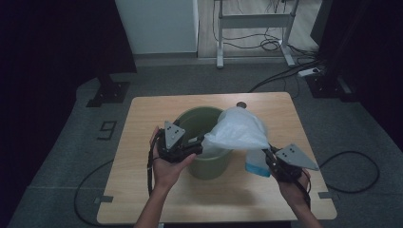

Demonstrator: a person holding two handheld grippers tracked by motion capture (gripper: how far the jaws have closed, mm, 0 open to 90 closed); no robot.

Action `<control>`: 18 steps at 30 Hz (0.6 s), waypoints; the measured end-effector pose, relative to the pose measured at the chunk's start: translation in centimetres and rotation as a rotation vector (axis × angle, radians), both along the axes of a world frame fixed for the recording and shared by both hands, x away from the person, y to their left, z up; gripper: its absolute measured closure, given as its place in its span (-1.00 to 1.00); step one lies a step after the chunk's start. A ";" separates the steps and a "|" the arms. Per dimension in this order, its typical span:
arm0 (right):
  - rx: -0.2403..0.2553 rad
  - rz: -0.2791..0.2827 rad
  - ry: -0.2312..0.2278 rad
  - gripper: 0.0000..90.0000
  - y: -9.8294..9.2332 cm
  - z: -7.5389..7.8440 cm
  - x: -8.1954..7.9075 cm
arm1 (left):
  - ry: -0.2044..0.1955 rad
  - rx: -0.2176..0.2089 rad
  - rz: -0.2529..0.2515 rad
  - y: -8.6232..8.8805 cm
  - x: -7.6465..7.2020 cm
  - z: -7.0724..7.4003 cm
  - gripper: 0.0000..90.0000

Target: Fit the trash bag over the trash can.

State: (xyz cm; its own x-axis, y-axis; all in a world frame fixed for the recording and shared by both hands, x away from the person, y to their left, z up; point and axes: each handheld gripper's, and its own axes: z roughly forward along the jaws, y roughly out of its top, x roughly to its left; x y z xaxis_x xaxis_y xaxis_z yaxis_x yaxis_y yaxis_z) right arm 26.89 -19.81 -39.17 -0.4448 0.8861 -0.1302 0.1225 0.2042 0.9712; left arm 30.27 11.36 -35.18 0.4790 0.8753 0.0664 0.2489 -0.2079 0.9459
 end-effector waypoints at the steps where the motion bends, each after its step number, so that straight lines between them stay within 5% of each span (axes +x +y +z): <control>1: 0.005 0.008 -0.008 0.98 0.1 0.5 0.1 | -0.002 0.001 -0.003 0.0 -0.1 0.1 -0.68; 6: 0.067 0.078 -0.011 0.98 1.0 3.2 0.8 | -0.007 -0.005 -0.008 0.1 -0.3 0.2 -0.68; 18: 0.077 0.146 0.002 0.98 4.2 5.8 2.4 | -0.011 -0.018 -0.029 0.3 -1.1 0.6 -0.68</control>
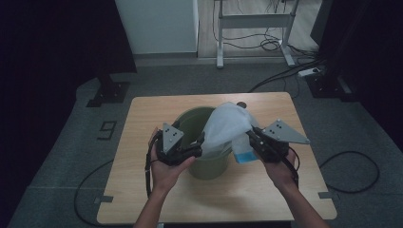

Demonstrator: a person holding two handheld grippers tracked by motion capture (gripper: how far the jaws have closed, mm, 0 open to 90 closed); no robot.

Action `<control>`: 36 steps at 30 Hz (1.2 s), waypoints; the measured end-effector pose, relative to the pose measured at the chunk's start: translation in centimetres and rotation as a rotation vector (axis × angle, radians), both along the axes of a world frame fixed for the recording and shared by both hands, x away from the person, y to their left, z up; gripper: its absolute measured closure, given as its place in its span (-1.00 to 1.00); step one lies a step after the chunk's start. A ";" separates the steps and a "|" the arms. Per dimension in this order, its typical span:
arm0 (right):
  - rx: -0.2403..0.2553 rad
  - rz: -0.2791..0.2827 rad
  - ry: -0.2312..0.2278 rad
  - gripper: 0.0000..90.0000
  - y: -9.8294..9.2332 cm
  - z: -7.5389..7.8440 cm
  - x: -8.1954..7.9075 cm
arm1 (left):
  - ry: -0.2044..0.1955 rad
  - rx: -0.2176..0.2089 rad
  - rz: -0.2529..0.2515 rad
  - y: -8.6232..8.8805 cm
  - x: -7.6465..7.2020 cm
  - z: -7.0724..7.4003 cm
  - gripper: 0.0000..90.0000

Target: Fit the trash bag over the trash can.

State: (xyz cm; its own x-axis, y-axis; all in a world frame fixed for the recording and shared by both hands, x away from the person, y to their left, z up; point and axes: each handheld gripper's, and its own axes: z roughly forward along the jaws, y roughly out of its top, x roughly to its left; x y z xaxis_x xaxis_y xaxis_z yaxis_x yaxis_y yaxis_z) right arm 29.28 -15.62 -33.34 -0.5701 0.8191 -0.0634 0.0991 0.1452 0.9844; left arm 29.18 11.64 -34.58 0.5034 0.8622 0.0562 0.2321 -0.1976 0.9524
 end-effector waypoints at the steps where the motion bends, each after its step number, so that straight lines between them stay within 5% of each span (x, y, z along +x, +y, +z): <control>1: 0.000 0.005 0.003 0.98 0.3 0.2 0.1 | -0.001 0.000 -0.002 0.0 -0.1 0.0 -0.69; 14: -0.036 0.074 0.045 0.98 4.0 0.9 1.9 | -0.001 0.032 -0.056 -1.6 -0.9 -0.3 -0.68; 27: -0.007 0.109 0.083 0.98 4.5 1.1 2.6 | 0.005 0.066 -0.058 -2.5 -0.9 -1.7 -0.66; 30: -0.006 0.132 0.080 0.98 4.6 1.1 2.5 | -0.013 0.087 -0.026 -2.8 -0.8 -2.0 -0.49; 36: -0.003 0.202 0.074 0.82 4.8 1.1 2.2 | -0.015 0.067 0.002 -2.6 -0.1 -2.3 0.45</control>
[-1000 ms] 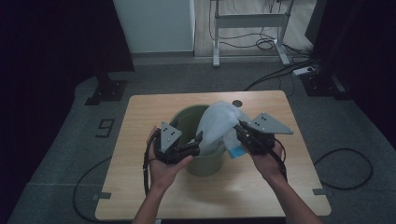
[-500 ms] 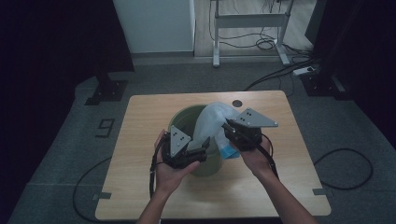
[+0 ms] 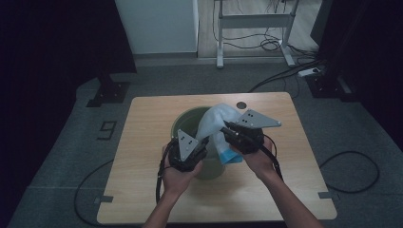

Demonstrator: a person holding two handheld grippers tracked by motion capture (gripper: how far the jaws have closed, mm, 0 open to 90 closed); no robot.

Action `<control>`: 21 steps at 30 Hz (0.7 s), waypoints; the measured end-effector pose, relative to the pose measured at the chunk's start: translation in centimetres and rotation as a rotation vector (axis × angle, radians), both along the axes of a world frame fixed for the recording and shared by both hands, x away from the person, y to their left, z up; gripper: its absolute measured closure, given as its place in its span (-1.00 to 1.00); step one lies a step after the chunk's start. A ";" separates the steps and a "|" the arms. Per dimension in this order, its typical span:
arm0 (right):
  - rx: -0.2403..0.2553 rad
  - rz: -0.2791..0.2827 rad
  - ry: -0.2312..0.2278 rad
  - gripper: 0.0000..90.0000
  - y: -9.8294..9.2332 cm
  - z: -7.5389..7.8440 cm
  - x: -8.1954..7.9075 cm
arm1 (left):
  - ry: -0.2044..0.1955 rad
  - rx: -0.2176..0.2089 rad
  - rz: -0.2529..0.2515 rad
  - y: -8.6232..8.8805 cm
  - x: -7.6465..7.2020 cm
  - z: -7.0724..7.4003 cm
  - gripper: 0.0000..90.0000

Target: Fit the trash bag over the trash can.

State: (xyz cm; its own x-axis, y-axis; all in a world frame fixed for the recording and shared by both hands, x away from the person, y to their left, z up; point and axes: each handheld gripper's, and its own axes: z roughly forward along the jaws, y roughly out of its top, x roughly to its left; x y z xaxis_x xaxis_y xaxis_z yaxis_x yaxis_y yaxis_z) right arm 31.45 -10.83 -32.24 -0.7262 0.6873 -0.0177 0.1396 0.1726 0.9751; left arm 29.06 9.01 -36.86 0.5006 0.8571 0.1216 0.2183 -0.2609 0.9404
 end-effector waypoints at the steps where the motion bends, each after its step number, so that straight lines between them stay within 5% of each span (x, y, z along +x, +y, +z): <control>1: -0.002 0.014 -0.003 0.77 0.0 0.0 -0.2 | 0.003 -0.008 -0.002 0.1 0.1 0.0 0.58; 4: -0.007 0.020 -0.014 0.42 -0.1 -0.1 -0.7 | 0.010 -0.030 -0.016 0.4 0.4 -0.2 0.87; 10: 0.033 0.011 -0.018 -0.12 -0.7 -0.2 -2.5 | 0.041 -0.055 0.017 0.9 1.1 -0.5 0.99; 15: 0.052 -0.010 -0.029 -0.20 -2.1 -1.3 -5.1 | 0.053 -0.068 0.027 1.3 1.3 -0.7 0.99; 21: 0.052 -0.067 0.006 -0.24 -4.3 -4.6 -7.7 | 0.056 -0.075 0.026 1.5 1.3 -0.5 0.99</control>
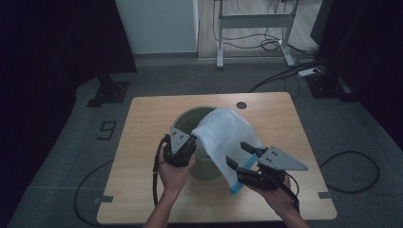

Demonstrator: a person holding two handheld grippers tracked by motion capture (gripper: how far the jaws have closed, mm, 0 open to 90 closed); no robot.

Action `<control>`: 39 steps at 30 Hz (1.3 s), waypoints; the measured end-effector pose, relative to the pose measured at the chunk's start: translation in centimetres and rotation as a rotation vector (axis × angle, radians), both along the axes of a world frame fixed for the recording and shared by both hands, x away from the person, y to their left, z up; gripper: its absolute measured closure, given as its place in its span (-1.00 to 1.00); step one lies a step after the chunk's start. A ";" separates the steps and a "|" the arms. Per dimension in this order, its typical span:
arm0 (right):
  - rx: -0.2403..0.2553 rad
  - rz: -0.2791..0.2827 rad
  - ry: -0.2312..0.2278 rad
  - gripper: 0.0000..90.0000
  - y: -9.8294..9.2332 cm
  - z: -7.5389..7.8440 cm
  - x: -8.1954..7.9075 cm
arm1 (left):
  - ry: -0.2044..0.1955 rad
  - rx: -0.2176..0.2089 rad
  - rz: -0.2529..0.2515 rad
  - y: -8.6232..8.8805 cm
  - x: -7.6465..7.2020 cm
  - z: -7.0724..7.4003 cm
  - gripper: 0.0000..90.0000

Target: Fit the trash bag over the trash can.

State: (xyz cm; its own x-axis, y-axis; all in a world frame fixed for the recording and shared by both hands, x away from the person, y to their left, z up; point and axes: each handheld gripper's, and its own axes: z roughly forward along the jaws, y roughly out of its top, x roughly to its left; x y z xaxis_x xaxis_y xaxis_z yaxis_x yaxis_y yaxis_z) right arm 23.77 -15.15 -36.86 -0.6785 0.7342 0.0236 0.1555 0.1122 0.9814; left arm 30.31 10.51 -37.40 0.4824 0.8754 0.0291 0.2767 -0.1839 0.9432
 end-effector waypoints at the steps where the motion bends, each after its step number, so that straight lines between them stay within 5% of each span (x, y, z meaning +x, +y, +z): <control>1: 0.004 -0.009 0.010 -0.24 -0.4 -0.6 -0.3 | -0.001 0.000 0.000 0.0 0.0 0.0 0.99; 8: 0.049 -0.110 0.097 -0.28 -4.3 -4.7 -0.2 | -0.006 -0.004 0.001 0.0 0.0 0.3 0.99; 13: 0.056 -0.139 0.138 -0.40 -4.9 -6.6 0.0 | -0.005 -0.004 0.002 -0.1 0.0 0.2 0.98; 27: 0.033 -0.080 0.151 -0.60 1.3 -9.2 -2.8 | 0.001 -0.004 0.006 -0.2 0.2 0.3 0.98; 39: 0.026 -0.185 0.121 -0.70 3.5 -10.0 -3.4 | 0.001 -0.006 0.004 -0.2 0.2 0.4 0.98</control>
